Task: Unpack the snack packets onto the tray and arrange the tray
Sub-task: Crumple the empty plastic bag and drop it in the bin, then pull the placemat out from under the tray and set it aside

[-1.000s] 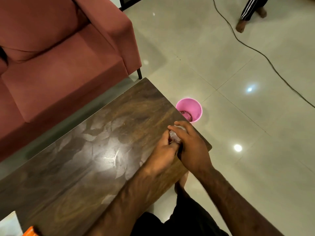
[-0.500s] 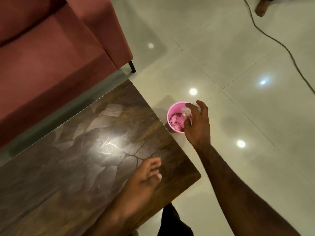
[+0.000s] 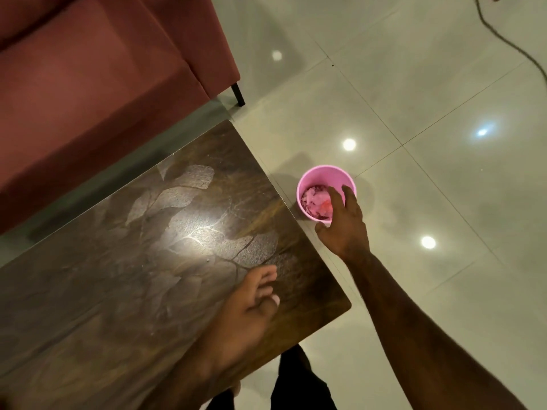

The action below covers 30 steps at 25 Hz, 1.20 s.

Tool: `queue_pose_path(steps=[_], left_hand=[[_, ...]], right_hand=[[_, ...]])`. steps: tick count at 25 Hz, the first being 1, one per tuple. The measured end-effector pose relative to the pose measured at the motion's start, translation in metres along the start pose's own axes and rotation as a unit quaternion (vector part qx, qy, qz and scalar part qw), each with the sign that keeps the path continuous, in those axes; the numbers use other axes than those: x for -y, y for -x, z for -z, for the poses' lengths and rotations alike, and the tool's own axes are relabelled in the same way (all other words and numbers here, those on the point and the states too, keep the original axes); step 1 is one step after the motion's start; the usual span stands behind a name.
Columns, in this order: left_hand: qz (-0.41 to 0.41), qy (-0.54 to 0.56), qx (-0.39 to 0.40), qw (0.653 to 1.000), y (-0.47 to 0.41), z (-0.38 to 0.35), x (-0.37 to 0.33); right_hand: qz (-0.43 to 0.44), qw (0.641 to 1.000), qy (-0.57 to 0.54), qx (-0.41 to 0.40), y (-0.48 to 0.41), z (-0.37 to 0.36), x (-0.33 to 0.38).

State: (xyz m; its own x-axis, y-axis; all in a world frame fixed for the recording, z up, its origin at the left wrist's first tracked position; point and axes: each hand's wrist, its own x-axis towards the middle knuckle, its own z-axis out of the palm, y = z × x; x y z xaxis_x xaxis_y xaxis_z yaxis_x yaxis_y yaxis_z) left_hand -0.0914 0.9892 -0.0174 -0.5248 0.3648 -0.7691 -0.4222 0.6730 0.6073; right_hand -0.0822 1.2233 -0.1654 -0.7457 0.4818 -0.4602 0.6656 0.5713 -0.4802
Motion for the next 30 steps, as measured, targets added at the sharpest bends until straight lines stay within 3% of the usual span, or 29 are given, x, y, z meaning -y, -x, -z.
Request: queue_pose_path(steps=[5,11,24,27,30], left_hand=[[-0.03,-0.015,0.015,0.999,0.008,0.007,-0.02],[-0.049,0.003,-0.028,0.998,0.042,0.024,-0.013],[-0.013,0.028,-0.129,0.991,0.138,0.089,0.098],[-0.029,-0.031,-0.134,0.99,0.167,0.094,0.134],[-0.045,-0.184,-0.089,0.978,0.208,0.108,0.192]], right_hand=[[0.022,1.0,-0.016,-0.01,0.056,0.02,0.012],[0.078,0.997,-0.012,-0.002,0.108,0.037,0.035],[0.217,0.972,0.042,0.083,0.206,-0.008,0.146],[0.241,0.963,0.075,0.099,0.237,-0.031,0.182],[0.277,0.95,0.093,0.114,0.282,-0.069,0.226]])
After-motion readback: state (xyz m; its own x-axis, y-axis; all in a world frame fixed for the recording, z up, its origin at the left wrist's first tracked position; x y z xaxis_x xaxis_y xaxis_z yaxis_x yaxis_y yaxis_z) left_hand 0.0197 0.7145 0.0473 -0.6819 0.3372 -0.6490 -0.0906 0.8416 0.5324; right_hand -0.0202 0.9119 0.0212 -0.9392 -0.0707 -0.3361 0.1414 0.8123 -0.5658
